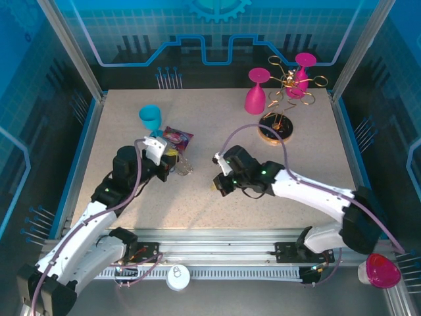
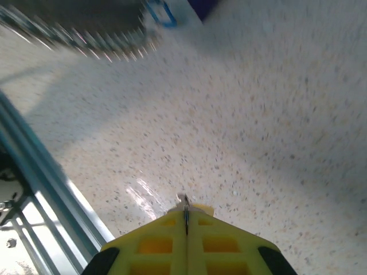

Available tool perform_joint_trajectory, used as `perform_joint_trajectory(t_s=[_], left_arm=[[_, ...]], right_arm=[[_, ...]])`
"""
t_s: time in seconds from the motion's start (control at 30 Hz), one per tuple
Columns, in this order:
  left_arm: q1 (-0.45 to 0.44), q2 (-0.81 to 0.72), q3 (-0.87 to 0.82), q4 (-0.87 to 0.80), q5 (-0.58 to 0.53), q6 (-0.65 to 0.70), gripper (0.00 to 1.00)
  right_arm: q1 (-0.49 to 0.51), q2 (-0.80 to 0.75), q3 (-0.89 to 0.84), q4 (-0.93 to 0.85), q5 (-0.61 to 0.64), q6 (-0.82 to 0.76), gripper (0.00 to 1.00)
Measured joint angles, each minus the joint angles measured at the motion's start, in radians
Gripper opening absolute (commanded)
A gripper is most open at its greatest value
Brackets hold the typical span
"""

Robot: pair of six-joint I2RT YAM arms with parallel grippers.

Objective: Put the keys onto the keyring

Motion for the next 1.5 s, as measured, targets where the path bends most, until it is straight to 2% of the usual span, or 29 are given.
perform_joint_trajectory(t_s=[0.27, 0.4, 0.53, 0.77, 1.03, 1.5], left_arm=[[0.0, -0.004, -0.009, 0.017, 0.289, 0.161, 0.0], [-0.001, 0.004, -0.009, 0.029, 0.412, 0.193, 0.0], [-0.021, 0.009, -0.009, 0.03, 0.48, 0.205, 0.0], [-0.059, 0.009, -0.009, 0.034, 0.524, 0.2, 0.0], [-0.063, 0.018, -0.009, 0.062, 0.513, 0.138, 0.0], [-0.063, 0.029, -0.009, 0.064, 0.493, 0.094, 0.0]], right_arm=[[-0.09, -0.249, -0.125, 0.139, -0.132, -0.202, 0.0], [-0.116, -0.286, -0.115, 0.16, -0.214, -0.268, 0.0], [-0.125, -0.283, -0.091, 0.164, -0.29, -0.297, 0.0], [-0.121, -0.213, -0.008, 0.214, -0.416, -0.288, 0.0], [-0.095, -0.143, 0.029, 0.251, -0.507, -0.267, 0.0], [-0.071, -0.09, 0.078, 0.272, -0.518, -0.259, 0.0]])
